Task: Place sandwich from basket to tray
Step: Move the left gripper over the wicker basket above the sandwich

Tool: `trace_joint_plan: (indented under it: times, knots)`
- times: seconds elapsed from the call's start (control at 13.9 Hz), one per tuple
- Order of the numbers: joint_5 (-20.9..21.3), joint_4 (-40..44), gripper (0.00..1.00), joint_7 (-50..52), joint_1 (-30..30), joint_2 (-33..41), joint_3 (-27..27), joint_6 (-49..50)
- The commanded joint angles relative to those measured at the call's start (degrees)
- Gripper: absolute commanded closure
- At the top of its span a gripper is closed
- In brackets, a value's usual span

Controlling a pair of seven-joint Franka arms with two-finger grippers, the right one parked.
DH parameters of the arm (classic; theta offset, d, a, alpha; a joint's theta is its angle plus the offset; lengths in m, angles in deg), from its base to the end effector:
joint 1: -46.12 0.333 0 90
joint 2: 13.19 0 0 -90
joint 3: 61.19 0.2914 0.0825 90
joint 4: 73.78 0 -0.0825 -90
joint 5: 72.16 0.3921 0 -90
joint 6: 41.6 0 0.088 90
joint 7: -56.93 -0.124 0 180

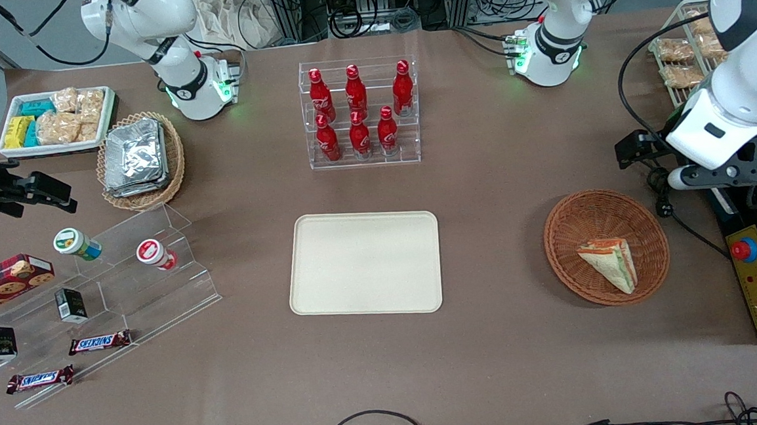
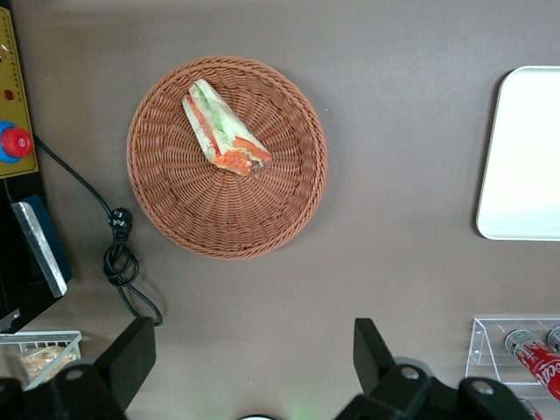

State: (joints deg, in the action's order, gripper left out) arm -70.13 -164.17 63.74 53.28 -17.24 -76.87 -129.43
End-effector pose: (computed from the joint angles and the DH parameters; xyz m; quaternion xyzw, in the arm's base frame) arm 0.5678 -0.0762 0.5379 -0.9983 0.0154 0.0547 0.0156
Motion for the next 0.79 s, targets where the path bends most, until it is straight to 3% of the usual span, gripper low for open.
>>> trace_joint_plan:
  times: [0.0,0.36,0.72]
  knots:
    - [0.2,2.1,0.0,0.9,0.2,-0.9,-0.2,1.5]
    - [0.5,4.2,0.0,8.1,0.1,-6.6,2.2,0.0]
    - [-0.4,-7.0,0.0,27.5,0.1,-5.2,3.0,-11.0]
